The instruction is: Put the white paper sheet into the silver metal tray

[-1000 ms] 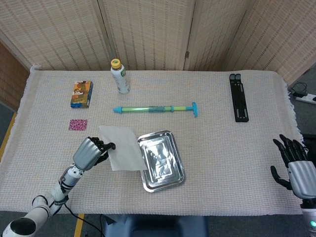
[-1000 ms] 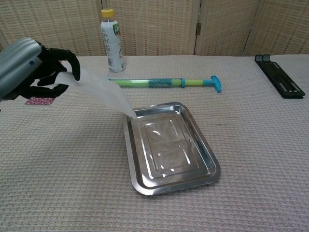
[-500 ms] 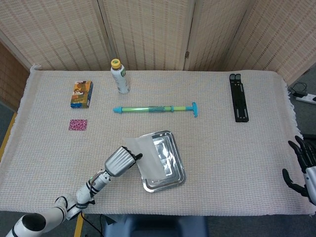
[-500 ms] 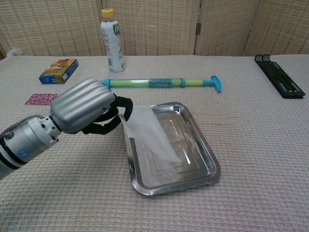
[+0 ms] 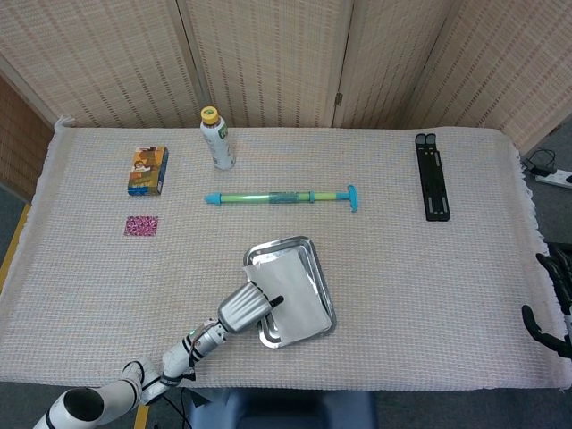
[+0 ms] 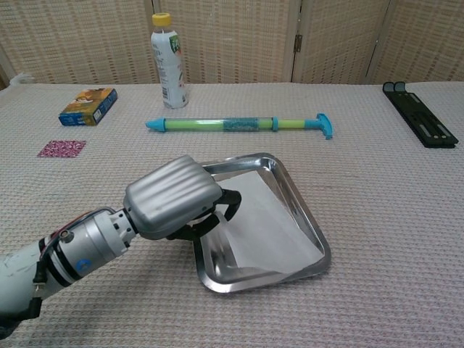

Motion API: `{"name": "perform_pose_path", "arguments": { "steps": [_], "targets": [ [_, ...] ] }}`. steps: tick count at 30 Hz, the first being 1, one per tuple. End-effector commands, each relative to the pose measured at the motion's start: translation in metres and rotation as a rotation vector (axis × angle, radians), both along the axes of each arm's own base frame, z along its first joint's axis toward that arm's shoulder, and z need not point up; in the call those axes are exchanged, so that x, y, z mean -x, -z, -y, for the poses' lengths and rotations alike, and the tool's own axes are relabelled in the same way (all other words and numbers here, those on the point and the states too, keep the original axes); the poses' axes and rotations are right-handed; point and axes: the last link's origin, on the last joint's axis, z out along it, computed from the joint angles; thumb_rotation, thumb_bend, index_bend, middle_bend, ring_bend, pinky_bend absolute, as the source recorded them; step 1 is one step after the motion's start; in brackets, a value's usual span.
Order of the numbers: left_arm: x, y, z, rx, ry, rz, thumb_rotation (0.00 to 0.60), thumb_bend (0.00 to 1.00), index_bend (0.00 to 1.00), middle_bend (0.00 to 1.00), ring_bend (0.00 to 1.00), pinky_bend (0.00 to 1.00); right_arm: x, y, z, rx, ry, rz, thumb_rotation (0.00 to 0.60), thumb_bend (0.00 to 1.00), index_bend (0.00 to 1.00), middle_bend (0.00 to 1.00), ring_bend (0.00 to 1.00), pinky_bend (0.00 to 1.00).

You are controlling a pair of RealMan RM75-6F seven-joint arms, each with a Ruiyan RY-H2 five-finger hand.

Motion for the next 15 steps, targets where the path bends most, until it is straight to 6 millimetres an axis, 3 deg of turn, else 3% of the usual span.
{"name": "perform_pose_path", "arguments": {
  "steps": [1, 12, 15],
  "targets": [
    [-0.003, 0.004, -0.003, 0.000, -0.005, -0.008, 0.600, 0.63, 0.52, 1.00, 1.00, 1.00, 0.000, 0.000, 0.000, -0.002, -0.001, 0.000, 0.600, 0.51, 0.00, 0.00, 0.00, 0.00],
    [-0.005, 0.006, -0.018, -0.014, -0.049, -0.007, 0.600, 0.63, 0.49, 1.00, 1.00, 1.00, 0.002, -0.003, 0.000, -0.001, 0.003, 0.009, 0.600, 0.51, 0.00, 0.00, 0.00, 0.00],
    [-0.003, 0.006, -0.019, -0.019, -0.050, -0.014, 0.600, 0.57, 0.43, 1.00, 1.00, 1.00, 0.002, -0.004, -0.001, 0.002, 0.003, 0.010, 0.600, 0.51, 0.00, 0.00, 0.00, 0.00]
  ]
}}
